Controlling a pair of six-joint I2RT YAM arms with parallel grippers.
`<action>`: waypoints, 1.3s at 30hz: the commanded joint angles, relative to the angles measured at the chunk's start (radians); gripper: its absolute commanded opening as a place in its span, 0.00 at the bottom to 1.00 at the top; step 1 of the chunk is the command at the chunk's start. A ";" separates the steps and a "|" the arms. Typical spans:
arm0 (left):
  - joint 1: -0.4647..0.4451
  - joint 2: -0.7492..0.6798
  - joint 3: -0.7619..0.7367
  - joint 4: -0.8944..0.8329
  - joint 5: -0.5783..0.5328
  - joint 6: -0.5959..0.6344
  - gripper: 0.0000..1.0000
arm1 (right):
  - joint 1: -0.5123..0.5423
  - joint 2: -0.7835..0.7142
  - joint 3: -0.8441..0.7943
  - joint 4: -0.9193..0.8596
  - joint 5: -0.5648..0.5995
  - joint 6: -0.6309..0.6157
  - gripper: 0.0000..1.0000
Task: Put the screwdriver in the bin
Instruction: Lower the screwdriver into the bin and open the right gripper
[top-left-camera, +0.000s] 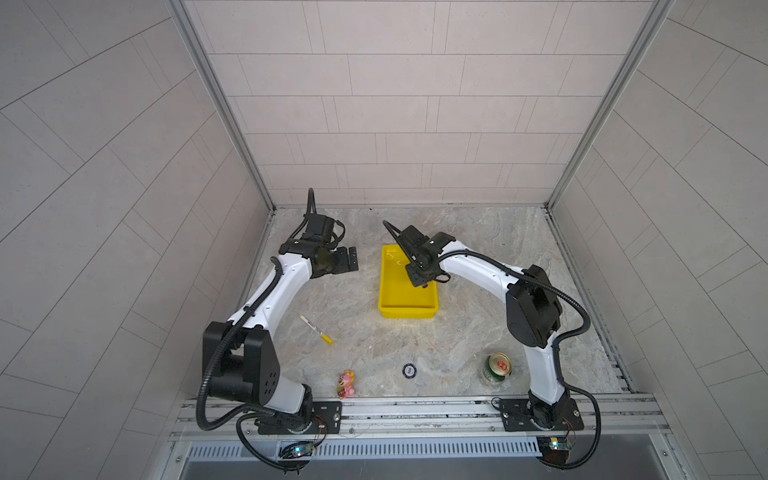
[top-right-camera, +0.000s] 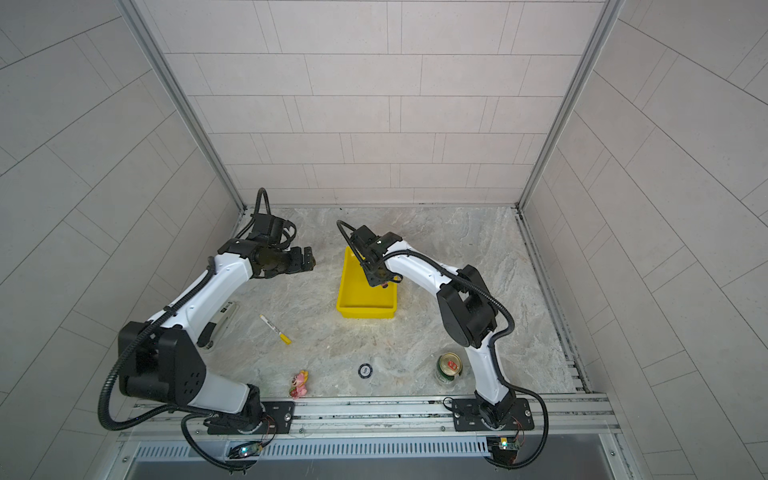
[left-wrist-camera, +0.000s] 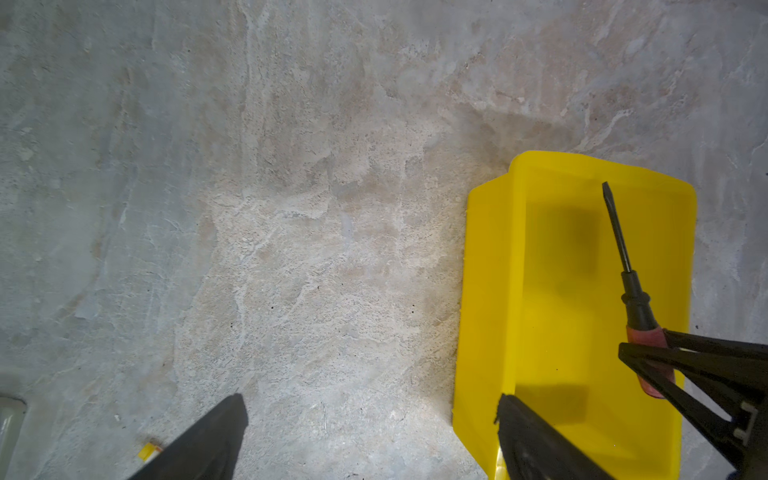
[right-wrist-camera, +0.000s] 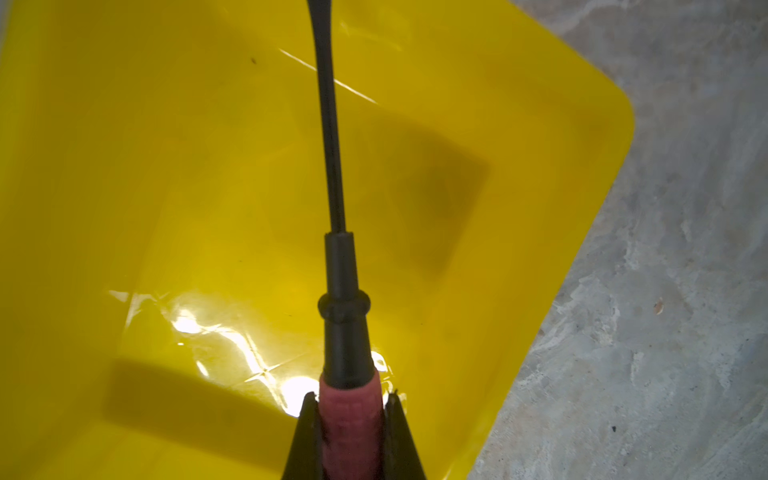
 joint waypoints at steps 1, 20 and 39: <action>-0.004 -0.033 0.009 -0.021 -0.037 0.018 1.00 | 0.005 0.017 -0.008 -0.002 -0.031 -0.030 0.00; -0.001 -0.052 0.009 -0.026 -0.059 0.025 1.00 | 0.037 0.162 0.056 0.015 -0.040 -0.010 0.08; 0.004 -0.052 0.000 -0.015 -0.079 0.021 1.00 | 0.040 0.076 0.089 -0.038 -0.020 0.008 0.30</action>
